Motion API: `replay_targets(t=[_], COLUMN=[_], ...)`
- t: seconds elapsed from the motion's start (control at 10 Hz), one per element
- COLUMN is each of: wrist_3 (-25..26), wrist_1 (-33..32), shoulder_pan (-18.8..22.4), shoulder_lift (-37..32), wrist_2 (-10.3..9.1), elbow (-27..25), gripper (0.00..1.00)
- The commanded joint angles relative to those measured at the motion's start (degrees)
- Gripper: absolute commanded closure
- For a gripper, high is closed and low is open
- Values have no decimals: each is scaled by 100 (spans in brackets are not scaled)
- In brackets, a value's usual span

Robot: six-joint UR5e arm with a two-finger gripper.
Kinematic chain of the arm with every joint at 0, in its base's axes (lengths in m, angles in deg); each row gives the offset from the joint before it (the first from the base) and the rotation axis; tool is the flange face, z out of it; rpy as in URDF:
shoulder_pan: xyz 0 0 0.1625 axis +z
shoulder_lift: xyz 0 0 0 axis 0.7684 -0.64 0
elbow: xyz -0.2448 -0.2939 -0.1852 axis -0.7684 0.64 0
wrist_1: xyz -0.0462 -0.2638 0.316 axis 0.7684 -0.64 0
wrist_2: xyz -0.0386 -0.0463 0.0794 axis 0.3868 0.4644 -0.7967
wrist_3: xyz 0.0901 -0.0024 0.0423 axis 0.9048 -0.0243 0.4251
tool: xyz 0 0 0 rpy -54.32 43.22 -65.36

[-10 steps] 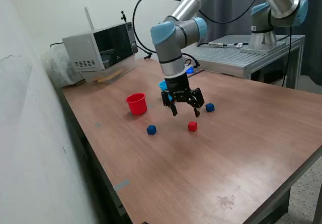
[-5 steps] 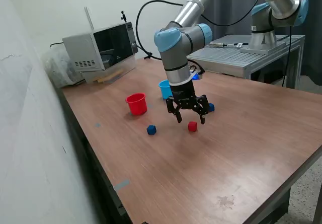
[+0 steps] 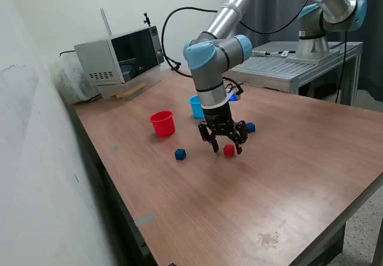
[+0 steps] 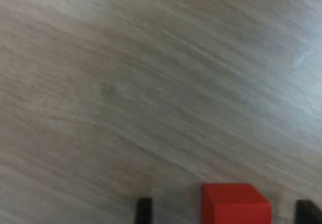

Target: Place red objects in the red bin, and blue objects in the blue bin.

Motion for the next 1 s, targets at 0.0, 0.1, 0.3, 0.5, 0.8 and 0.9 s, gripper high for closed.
replay_targets(t=[0.0,0.1,0.3,0.5,0.8,0.9], wrist_3=[39,40,40,40,48,57], wrist_1=[-10,-62,-71,-28,156,192], shoulder_pan=[0,0,0,-17,-157,-332], shoulder_lift=[12,-40,-303,-699,-955,-1051], wrist_2=[61,122,193,202,202,202], elbow=[11,-6,-41,-50,-41,-15], gripper=[100,100,100,100,100,100])
